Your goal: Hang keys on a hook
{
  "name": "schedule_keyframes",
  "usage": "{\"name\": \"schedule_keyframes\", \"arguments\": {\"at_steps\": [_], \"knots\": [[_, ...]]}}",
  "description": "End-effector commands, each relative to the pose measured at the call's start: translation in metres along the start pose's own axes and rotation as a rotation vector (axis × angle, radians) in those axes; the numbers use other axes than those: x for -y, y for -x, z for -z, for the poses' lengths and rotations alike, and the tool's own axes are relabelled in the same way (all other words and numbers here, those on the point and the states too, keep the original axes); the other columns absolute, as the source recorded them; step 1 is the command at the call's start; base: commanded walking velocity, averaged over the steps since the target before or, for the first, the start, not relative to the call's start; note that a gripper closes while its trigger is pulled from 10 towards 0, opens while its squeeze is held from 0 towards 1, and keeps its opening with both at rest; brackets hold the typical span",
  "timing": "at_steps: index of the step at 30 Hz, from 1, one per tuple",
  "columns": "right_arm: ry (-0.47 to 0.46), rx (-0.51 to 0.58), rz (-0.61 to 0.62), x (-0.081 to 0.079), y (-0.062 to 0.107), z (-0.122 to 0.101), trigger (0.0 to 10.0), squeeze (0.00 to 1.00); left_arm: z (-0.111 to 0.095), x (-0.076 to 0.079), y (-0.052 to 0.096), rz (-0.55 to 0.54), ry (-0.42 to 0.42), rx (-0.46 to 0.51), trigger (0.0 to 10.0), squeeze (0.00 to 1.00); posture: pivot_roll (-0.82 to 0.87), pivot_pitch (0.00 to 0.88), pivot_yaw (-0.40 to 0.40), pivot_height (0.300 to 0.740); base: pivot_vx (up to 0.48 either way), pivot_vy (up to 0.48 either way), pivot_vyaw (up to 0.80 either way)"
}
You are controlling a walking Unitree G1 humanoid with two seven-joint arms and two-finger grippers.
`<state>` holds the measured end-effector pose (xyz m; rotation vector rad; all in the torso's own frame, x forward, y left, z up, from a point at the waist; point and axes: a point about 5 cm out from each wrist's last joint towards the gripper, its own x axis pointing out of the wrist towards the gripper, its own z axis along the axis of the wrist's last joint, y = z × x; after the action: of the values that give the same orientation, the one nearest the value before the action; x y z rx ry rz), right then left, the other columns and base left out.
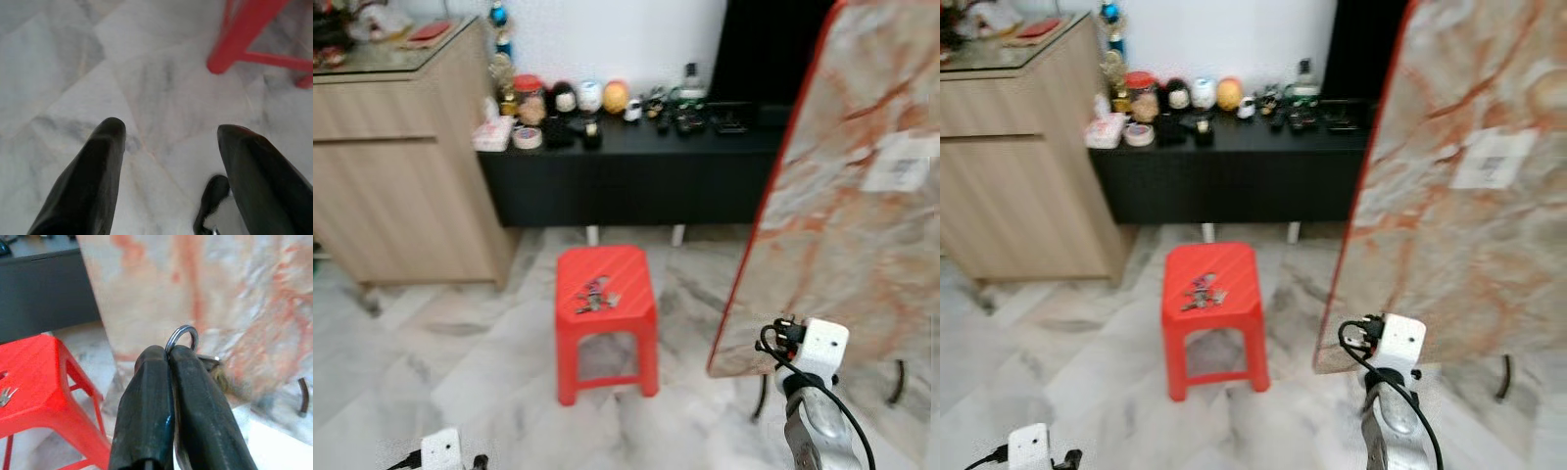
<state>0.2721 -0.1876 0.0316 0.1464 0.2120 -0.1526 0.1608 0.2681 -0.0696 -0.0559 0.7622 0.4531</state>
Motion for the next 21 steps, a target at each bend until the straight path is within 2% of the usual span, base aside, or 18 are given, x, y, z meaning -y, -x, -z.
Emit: {"name": "schedule_keyframes", "arguments": {"at_steps": [1,21], "knots": [[0.017,0.015,0.017,0.0074,-0.0006,-0.0035,10.0,0.0,0.0023,0.0052,0.0002,0.012,0.01,-0.016,10.0,0.0,0.04,0.0,-0.03,0.74,0.0,0.0,0.0],[0.018,0.024,0.026,0.0095,-0.0029,-0.007,10.0,0.0,0.0027,0.007,-0.0005,0.018,0.042,-0.037,10.0,0.0,0.03,0.0,-0.035,0.74,0.0,0.0,0.0]]}}
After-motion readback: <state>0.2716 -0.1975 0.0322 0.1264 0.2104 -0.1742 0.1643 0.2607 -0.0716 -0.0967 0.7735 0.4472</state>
